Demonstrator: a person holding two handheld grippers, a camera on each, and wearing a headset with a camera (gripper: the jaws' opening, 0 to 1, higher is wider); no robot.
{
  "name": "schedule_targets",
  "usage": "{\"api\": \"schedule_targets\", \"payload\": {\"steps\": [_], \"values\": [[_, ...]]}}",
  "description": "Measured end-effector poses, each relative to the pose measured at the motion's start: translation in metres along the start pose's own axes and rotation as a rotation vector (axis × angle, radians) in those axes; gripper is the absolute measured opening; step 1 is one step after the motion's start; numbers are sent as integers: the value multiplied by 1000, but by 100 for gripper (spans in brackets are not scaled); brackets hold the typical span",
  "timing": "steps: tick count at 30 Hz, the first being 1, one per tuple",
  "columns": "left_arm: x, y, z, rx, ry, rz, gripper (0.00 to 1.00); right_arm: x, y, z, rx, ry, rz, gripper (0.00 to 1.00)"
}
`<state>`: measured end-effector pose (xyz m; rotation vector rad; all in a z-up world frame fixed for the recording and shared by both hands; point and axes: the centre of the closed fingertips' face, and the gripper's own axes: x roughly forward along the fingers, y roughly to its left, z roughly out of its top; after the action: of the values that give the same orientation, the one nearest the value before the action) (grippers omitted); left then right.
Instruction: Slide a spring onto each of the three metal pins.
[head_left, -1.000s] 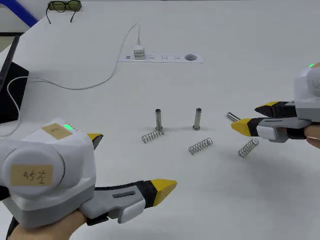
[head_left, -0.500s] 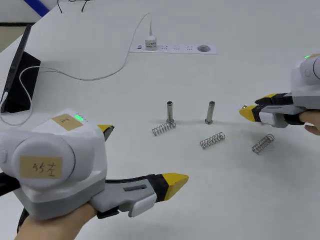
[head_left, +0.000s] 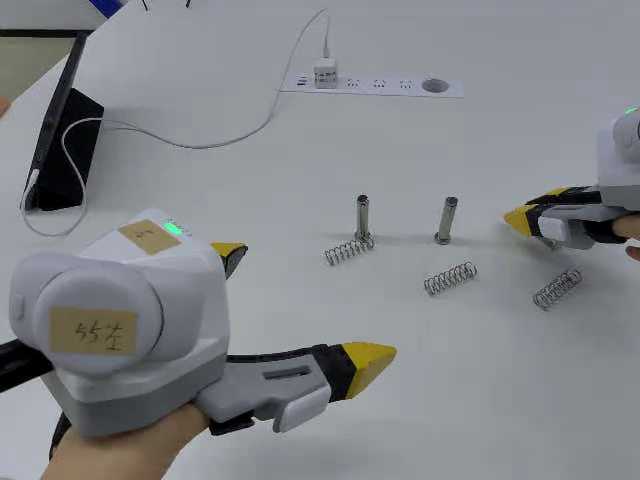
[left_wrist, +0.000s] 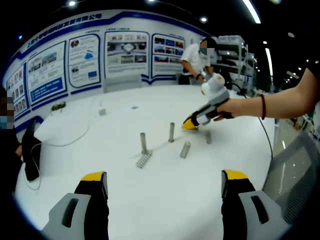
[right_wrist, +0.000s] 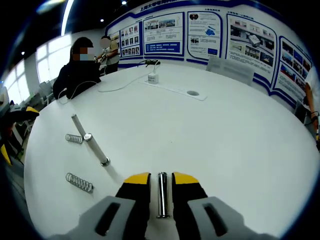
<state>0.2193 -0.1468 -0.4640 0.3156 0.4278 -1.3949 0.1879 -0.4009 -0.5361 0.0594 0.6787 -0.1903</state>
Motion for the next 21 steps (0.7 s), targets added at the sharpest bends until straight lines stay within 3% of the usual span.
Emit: {"api": "schedule_targets", "payload": {"steps": [5,11,21], "values": [[1,-1,-1,0,4,-3,96,2,0,-7,9,31,7,13],[1,-2,-2,1,8,-7,96,2,0,-6,13,25,19,9],[1,-2,-1,3,7,-7,96,-9,-6,-1,94,11,2,9]]}}
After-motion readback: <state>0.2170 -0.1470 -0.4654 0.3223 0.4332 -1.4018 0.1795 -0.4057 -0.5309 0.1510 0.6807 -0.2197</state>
